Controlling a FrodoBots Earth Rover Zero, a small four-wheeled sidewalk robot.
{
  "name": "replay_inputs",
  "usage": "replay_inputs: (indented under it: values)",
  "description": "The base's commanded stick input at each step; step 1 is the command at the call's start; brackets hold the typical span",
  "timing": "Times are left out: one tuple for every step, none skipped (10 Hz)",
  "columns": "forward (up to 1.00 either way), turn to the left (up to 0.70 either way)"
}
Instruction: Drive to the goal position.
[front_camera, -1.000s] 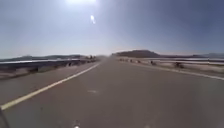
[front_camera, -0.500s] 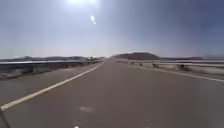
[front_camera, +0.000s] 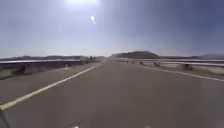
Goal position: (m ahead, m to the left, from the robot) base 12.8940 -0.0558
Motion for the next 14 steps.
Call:
replay_inputs:
  values:
    - [1.0, 0.0]
    - [1.0, 0.0]
    - [1.0, 0.0]
    - [1.0, 0.0]
    - [1.0, 0.0]
    - [1.0, 0.0]
    - [1.0, 0.0]
    - [1.0, 0.0]
    - [1.0, 0.0]
    - [1.0, 0.0]
    - [1.0, 0.0]
    - [1.0, 0.0]
    - [1.0, 0.0]
    - [1.0, 0.0]
